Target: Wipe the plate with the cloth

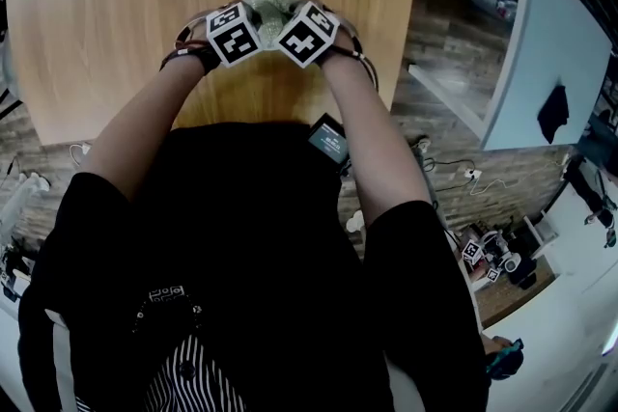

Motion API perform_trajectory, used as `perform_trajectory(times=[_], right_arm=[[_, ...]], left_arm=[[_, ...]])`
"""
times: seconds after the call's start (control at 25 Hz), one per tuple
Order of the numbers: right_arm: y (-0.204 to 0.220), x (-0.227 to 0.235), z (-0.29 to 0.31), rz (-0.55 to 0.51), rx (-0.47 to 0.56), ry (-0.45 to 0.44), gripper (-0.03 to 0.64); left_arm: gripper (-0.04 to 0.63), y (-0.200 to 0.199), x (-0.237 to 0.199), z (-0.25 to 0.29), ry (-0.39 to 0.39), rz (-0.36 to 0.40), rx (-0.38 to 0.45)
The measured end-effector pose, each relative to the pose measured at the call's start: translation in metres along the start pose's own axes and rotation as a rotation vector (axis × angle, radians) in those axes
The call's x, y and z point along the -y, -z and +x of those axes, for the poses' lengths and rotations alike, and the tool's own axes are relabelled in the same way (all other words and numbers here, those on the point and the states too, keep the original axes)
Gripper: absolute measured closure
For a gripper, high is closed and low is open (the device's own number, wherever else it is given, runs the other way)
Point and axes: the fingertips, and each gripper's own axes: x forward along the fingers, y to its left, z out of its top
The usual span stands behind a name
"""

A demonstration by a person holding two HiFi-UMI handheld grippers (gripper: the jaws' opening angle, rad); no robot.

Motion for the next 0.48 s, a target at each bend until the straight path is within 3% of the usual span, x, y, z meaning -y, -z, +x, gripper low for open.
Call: perform_trajectory(times=[0.12,0.2,0.36,0.48], right_arm=[[0.014,-0.022,0.000,0.118,0.017,-0.040,0.574],[0.019,-0.029,0.001,0.115,-0.003,-0.044,0.574],[0.010,-0.009,0.004,-0.082,-0.133,0.005,0.574],[-0.005,0.005,0.004,-0.186,-0.176,0.003,0.574]], left_arm=[[0.601,0.002,0.003,-0.001,0.005,0.015,-0.013],[0.601,0.003,0.006,0.000,0.003,0.020,-0.017],[0.601,0.002,0.006,0.001,0.015,0.054,-0.024],[0.601,0.002,0.003,0.000,0.025,0.022,-0.011]])
